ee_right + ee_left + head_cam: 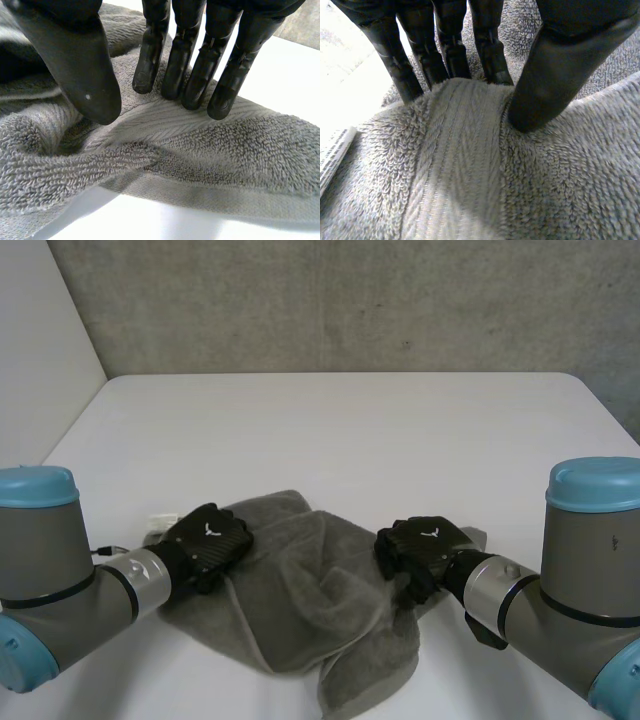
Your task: Fold the towel.
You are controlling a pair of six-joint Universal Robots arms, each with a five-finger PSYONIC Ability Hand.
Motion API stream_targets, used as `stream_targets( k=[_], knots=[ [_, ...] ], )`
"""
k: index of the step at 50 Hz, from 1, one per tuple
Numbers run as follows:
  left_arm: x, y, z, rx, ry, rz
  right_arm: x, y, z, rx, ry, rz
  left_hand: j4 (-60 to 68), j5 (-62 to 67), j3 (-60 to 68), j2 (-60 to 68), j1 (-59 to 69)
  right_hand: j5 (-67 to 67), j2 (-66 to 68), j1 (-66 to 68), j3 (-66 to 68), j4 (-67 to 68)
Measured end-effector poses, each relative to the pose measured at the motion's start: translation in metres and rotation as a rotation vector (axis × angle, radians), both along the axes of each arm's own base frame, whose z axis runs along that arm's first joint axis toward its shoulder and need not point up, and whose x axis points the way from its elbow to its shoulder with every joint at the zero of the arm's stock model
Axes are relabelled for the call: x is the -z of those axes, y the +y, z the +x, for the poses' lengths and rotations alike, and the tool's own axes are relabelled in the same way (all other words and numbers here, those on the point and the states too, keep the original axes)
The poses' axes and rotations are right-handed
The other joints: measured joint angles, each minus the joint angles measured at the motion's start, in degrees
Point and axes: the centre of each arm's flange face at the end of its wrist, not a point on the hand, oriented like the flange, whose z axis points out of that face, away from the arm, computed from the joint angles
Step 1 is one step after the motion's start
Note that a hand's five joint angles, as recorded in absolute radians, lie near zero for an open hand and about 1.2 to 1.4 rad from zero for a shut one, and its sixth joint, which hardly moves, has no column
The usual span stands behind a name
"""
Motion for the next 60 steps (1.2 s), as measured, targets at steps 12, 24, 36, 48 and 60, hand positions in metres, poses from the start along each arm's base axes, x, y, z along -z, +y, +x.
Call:
stream_targets(
  k=[12, 24, 36, 48, 60],
  knots=[
    [-0.011, -0.011, 0.007, -0.055, -0.031, -0.064, 0.0, 0.0, 0.0, -0.001, -0.001, 0.003, 14.2, 6.3, 13.2, 12.1, 9.4, 0.1, 0.1, 0.1, 0.1, 0.0],
    [-0.056, -0.018, 0.025, -0.129, 0.013, -0.186, 0.0, 0.006, 0.003, -0.041, -0.02, 0.025, 14.3, 6.6, 13.6, 12.1, 9.4, -0.6, -0.6, -0.6, -0.6, -0.5],
    [-0.08, -0.01, 0.047, -0.223, 0.09, -0.214, 0.002, 0.025, 0.011, -0.077, -0.027, 0.055, 14.8, 8.3, 14.3, 12.0, 9.4, -32.0, -29.2, -28.9, -29.9, -30.3],
    [-0.082, -0.009, 0.051, -0.293, 0.209, -0.132, 0.012, 0.041, 0.027, -0.118, -0.057, 0.087, 14.8, 8.3, 14.7, 12.0, 9.8, -30.5, -29.2, -29.0, -29.8, -30.5],
    [-0.083, -0.011, 0.052, -0.278, 0.313, -0.053, 0.038, 0.042, 0.037, -0.15, -0.037, 0.085, 15.0, 8.3, 15.1, 12.0, 9.8, -3.0, -2.2, -2.6, -3.3, -3.2]
  ],
)
